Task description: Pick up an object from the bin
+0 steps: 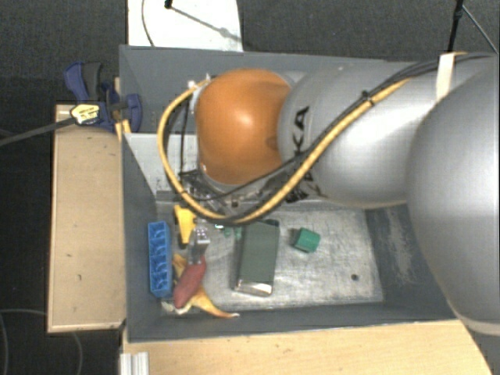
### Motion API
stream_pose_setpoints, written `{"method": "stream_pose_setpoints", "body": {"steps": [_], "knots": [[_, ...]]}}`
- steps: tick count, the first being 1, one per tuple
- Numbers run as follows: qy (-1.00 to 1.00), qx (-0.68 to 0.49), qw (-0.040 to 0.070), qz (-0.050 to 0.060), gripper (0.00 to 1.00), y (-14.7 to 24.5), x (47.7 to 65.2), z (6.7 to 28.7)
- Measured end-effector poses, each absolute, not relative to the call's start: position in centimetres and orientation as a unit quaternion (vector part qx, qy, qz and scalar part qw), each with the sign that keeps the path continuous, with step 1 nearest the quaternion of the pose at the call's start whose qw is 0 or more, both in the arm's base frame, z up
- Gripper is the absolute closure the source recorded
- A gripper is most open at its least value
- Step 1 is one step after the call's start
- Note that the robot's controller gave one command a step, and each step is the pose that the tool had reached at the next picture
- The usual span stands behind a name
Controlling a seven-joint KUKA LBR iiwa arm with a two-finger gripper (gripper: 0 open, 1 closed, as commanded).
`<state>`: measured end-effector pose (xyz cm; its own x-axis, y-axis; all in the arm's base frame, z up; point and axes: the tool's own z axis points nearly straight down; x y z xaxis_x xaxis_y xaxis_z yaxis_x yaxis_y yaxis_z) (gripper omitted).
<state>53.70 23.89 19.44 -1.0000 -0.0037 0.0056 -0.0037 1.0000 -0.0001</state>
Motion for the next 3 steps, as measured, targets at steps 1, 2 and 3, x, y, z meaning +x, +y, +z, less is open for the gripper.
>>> {"method": "stream_pose_setpoints", "body": {"steps": [1, 2, 3], "knots": [[-1.000, -0.001, -0.001, -0.001, 0.00, 23.8, 53.9, 19.9], [-0.982, 0.187, -0.003, -0.001, 0.00, 23.9, 51.7, 12.8], [-0.969, 0.248, -0.010, -0.001, 0.00, 22.0, 50.5, 8.3]]}}
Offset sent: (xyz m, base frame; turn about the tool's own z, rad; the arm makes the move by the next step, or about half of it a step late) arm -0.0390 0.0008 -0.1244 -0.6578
